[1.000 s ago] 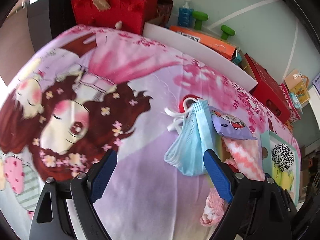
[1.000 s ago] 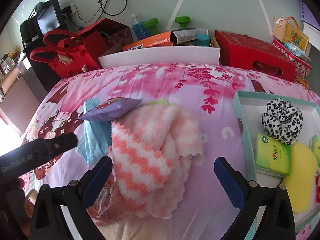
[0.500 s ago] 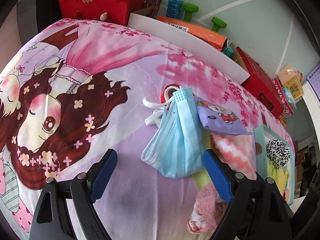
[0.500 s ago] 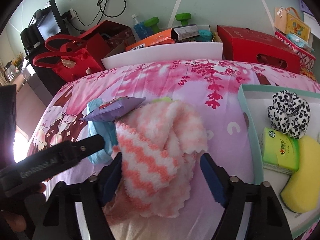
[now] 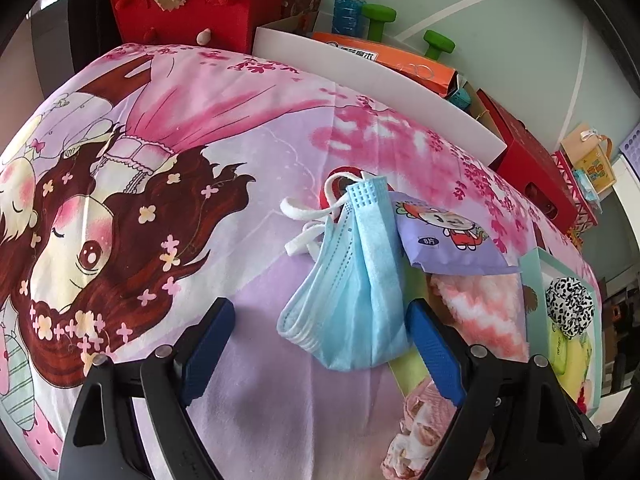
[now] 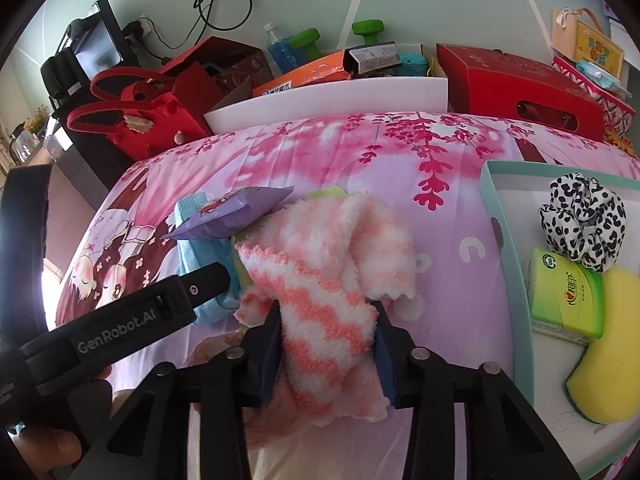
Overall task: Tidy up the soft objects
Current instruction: 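Grasp the blue face mask with the left tool while the right tool grasps the pink-white towel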
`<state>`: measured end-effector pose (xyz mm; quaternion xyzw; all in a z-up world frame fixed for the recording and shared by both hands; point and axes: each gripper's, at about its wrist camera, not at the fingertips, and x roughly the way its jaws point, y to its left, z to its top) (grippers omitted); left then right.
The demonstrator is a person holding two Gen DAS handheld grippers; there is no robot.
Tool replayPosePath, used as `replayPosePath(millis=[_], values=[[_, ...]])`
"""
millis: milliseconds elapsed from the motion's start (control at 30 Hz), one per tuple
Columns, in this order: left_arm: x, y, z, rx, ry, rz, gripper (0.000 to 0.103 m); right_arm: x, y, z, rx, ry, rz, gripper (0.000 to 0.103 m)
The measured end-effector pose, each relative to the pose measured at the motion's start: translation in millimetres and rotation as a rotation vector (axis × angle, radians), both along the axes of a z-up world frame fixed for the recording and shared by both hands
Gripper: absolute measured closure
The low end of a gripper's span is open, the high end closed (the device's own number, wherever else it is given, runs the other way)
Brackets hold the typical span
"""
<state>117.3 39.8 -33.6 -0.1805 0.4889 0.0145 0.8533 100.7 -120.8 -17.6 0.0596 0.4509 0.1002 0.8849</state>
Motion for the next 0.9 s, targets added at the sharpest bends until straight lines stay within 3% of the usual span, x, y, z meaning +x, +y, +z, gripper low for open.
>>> replayPosePath(millis=[267, 400, 500, 667, 900], values=[[2, -11, 0, 0.027, -0.004, -0.042, 0.046, -1, -1, 1, -0.010, -0.001, -0.005, 0.069], [3, -10, -1, 0.022, 0.002, -0.036, 0.053, -1, -1, 2, -0.013, -0.003, -0.006, 0.071], [3, -7, -1, 0.017, 0.002, -0.024, 0.067, -1, -1, 2, -0.015, -0.005, -0.008, 0.073], [1, -6, -1, -0.008, -0.001, -0.017, 0.076, -1, -4, 5, -0.023, -0.010, -0.015, 0.078], [-5, -5, 9, 0.010, -0.020, -0.003, 0.080, -3, -6, 10, -0.025, -0.028, -0.017, 0.084]])
